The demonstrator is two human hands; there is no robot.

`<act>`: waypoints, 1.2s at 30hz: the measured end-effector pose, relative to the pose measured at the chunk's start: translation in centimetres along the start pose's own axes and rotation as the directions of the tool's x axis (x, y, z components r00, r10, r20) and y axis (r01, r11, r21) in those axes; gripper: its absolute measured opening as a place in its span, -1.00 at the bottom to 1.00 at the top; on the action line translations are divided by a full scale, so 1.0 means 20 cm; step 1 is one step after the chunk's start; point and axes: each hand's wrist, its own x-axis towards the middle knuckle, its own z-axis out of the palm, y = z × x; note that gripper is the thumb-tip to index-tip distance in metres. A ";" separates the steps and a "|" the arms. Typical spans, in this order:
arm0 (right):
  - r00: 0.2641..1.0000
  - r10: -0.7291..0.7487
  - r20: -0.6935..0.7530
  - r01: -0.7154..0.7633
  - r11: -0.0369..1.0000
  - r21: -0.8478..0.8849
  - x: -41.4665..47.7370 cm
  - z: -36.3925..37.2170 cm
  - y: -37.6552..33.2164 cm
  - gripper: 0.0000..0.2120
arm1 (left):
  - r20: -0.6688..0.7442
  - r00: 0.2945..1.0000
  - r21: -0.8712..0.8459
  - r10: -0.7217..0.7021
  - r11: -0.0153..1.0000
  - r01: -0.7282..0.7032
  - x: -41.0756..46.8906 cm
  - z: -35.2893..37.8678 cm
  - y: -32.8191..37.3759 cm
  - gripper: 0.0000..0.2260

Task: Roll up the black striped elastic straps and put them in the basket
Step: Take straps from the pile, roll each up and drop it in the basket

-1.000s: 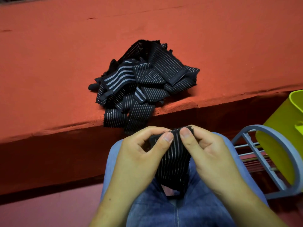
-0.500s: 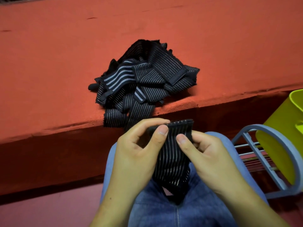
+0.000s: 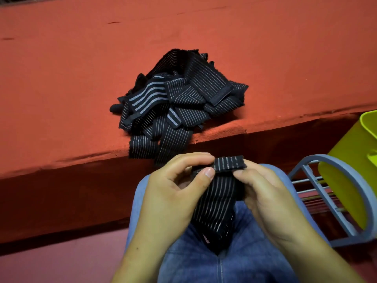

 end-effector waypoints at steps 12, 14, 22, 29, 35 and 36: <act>0.989 -0.138 -0.046 0.129 0.977 -0.172 -0.01 -0.01 -0.02 -0.75 | 0.021 0.994 -0.110 -0.109 0.988 0.110 0.00 -0.01 0.00 -0.74; 0.987 -0.153 -0.045 0.143 0.973 -0.182 -0.01 -0.02 -0.01 -0.76 | 0.042 0.995 -0.089 -0.089 0.992 0.092 0.00 -0.02 0.00 -0.80; 0.992 -0.126 -0.003 0.123 0.972 -0.201 -0.01 -0.02 -0.01 -0.76 | 0.027 0.999 -0.058 -0.040 0.997 0.041 0.00 -0.03 0.00 -0.86; 0.996 -0.087 -0.034 0.079 0.980 -0.181 0.00 -0.03 0.00 -0.72 | 0.025 0.999 -0.078 -0.041 0.996 0.043 0.00 -0.02 0.01 -0.77; 0.999 0.032 -0.012 -0.034 0.987 -0.157 0.00 -0.05 0.01 -0.59 | -0.047 0.999 -0.037 0.007 0.999 -0.009 0.00 -0.01 0.01 -0.76; 0.999 0.040 -0.007 -0.041 0.987 -0.157 0.00 -0.04 0.01 -0.58 | -0.055 0.999 -0.044 0.004 0.999 -0.007 0.00 -0.01 0.00 -0.76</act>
